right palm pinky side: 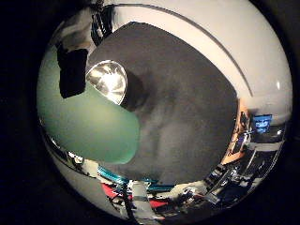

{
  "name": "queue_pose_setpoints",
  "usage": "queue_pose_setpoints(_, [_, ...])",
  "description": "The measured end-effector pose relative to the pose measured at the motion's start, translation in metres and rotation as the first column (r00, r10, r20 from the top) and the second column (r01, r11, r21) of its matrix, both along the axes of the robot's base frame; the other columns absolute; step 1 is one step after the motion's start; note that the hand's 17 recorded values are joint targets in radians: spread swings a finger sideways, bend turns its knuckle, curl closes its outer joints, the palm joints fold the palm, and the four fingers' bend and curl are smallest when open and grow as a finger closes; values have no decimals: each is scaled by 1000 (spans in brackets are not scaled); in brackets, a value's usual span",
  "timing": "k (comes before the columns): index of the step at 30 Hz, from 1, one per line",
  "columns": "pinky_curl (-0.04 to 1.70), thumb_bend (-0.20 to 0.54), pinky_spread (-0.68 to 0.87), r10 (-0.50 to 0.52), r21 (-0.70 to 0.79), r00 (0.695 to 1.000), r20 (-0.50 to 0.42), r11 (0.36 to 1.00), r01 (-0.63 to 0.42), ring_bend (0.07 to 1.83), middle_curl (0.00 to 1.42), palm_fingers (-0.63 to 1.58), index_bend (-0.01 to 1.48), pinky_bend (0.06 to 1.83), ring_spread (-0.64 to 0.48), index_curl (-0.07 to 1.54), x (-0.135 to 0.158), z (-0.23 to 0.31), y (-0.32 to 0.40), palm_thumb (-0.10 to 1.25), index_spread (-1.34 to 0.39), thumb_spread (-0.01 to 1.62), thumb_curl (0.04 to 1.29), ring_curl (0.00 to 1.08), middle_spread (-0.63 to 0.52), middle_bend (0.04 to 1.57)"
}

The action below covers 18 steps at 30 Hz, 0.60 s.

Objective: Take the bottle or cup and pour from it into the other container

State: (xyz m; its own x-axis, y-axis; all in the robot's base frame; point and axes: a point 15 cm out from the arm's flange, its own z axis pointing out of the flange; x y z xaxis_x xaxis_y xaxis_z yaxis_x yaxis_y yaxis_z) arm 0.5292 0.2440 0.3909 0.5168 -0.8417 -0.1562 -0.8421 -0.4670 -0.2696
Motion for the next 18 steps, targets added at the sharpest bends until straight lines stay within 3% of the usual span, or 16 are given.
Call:
queue_pose_setpoints(9, [1227,-27,-228,92,-168,993,77,983,-78,1453,1171,812,952,1278,-266,1111,1,-17,24,900,-412,822,616,893,-310,1198])
queue_pose_setpoints(18, [1197,-27,-227,229,-416,962,147,897,-150,1440,1164,855,905,1266,-259,1107,7,-25,27,898,-414,796,623,881,-307,1176])
